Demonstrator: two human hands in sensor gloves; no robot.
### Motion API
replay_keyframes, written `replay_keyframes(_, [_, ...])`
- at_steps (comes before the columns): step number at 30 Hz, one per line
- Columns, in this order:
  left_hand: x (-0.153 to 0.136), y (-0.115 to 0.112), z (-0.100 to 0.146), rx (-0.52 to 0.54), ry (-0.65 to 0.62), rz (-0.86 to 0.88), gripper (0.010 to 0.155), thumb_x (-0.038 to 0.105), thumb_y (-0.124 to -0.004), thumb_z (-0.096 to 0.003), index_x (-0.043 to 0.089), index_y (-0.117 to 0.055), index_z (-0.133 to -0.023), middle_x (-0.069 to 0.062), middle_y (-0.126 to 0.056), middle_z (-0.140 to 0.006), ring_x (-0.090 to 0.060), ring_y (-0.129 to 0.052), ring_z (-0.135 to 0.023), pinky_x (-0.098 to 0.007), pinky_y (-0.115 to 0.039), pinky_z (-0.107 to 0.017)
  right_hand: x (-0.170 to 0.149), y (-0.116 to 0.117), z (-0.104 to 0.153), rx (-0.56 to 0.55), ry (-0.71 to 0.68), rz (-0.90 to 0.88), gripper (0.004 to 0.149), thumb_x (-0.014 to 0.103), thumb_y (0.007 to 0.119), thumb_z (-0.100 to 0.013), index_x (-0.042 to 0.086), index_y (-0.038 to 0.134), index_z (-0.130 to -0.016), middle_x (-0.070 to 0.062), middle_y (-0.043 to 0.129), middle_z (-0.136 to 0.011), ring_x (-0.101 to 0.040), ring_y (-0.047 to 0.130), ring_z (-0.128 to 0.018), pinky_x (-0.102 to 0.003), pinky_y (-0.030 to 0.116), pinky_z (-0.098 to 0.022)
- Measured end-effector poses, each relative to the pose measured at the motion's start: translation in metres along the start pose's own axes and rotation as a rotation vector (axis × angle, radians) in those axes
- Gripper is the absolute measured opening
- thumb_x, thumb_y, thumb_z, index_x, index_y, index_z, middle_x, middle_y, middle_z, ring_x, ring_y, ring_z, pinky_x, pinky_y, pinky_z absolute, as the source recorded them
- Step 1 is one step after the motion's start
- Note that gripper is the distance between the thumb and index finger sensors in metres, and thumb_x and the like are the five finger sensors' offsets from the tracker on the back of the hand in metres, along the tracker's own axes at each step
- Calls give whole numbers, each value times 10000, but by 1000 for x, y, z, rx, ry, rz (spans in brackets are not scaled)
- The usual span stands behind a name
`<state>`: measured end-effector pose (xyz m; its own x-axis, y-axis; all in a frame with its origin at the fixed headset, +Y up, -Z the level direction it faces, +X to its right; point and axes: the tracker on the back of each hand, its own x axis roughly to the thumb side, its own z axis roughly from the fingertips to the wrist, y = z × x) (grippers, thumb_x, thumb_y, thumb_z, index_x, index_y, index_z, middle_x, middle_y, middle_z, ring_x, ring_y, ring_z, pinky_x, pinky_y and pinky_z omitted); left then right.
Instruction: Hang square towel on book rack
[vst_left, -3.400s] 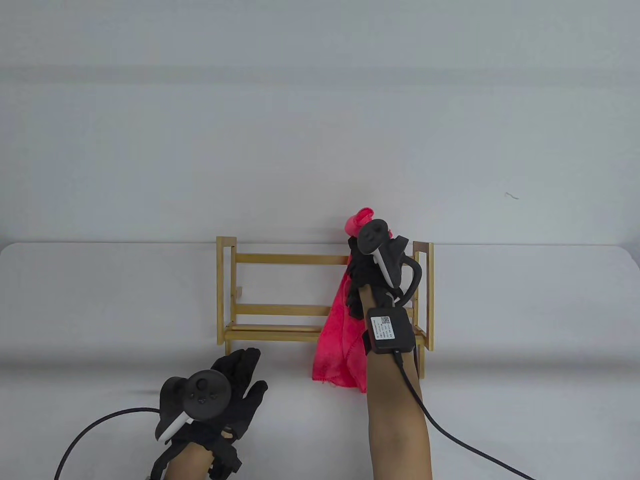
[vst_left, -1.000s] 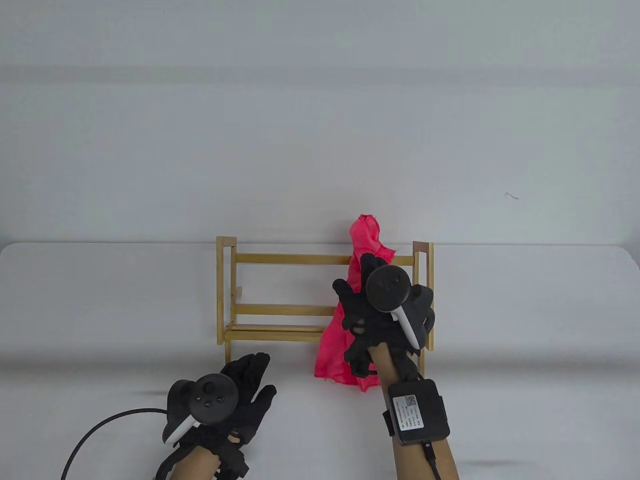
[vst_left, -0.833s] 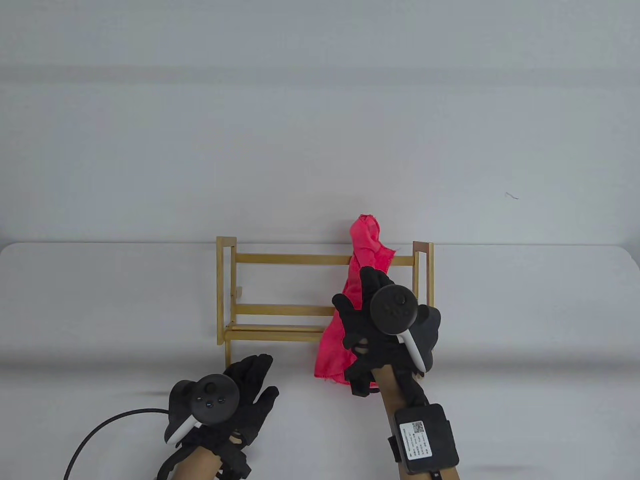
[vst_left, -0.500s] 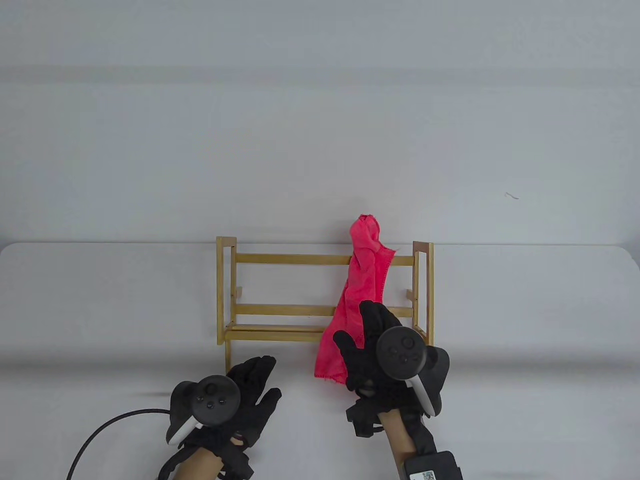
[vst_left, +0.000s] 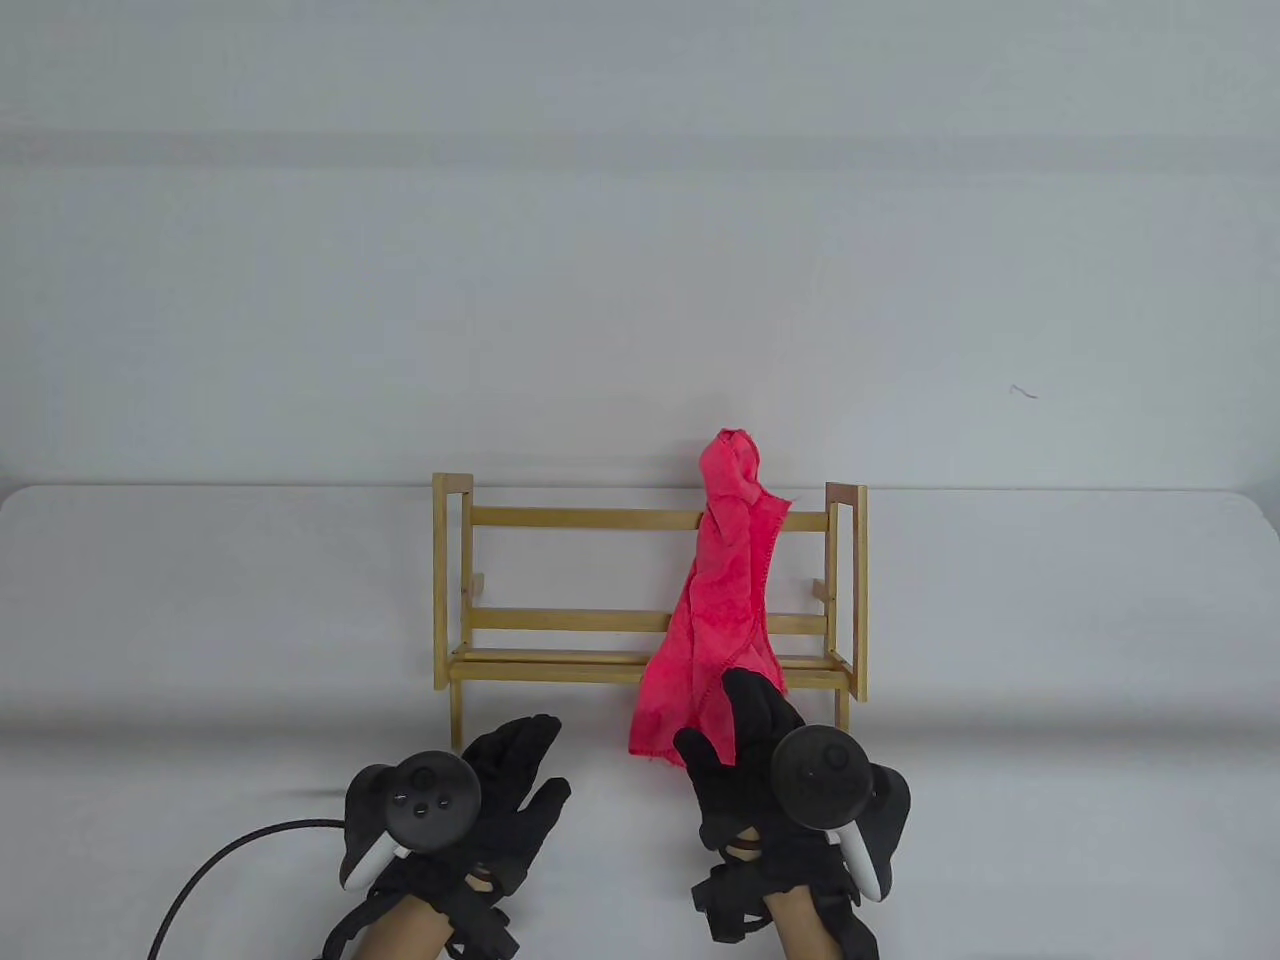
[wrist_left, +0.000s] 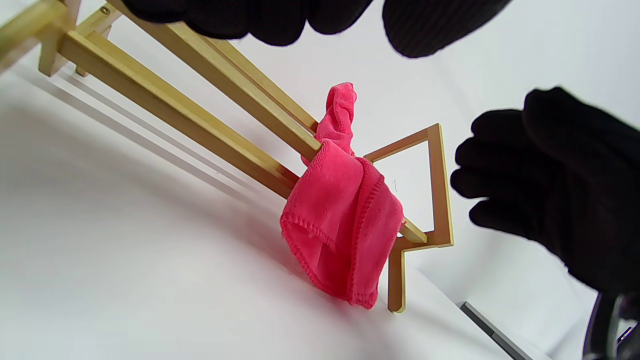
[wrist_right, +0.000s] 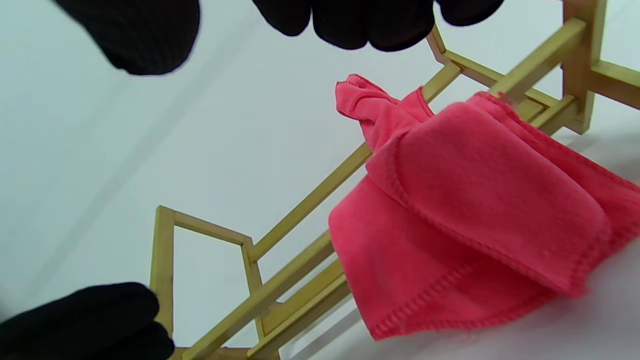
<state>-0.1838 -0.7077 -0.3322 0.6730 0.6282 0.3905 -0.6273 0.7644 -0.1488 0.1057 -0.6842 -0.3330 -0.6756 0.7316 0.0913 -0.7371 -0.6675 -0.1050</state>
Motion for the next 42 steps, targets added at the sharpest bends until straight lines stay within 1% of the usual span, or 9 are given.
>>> replay_keyframes(8, [-4, -4, -1, 2, -11, 20, 637, 412, -675, -568, 114, -431, -1075, -200, -461, -1064, -466, -512, -967, -600, -537, -680, -24, 8, -2, 67, 17, -6, 767, 543, 720, -440, 237, 342, -1033, -50, 369, -1079, -324, 461, -1036, -544, 387, -753])
replay_keyframes(14, [-8, -6, -4, -15, -11, -45, 635, 408, -677, -566, 115, -433, -1073, -201, -459, -1065, -466, -510, -967, -602, -533, -681, -34, 15, -4, 116, 39, 40, 770, 542, 720, -440, 239, 334, -1034, -51, 361, -1081, -325, 453, -1038, -545, 382, -753])
replay_keyframes(26, [-11, -3, -4, -21, 16, -65, 634, 408, -678, -565, 114, -437, -1073, -202, -460, -1065, -467, -509, -968, -604, -532, -680, -43, 20, -7, 152, 65, 81, 768, 538, 721, -440, 238, 336, -1033, -51, 363, -1080, -326, 455, -1037, -546, 381, -753])
replay_keyframes(42, [-14, -2, -3, -28, 22, -61, 635, 409, -678, -566, 113, -437, -1073, -203, -463, -1064, -469, -509, -967, -604, -532, -680, -40, 19, -5, 159, 59, 86, 766, 536, 722, -440, 239, 338, -1033, -51, 362, -1080, -327, 453, -1037, -547, 380, -753])
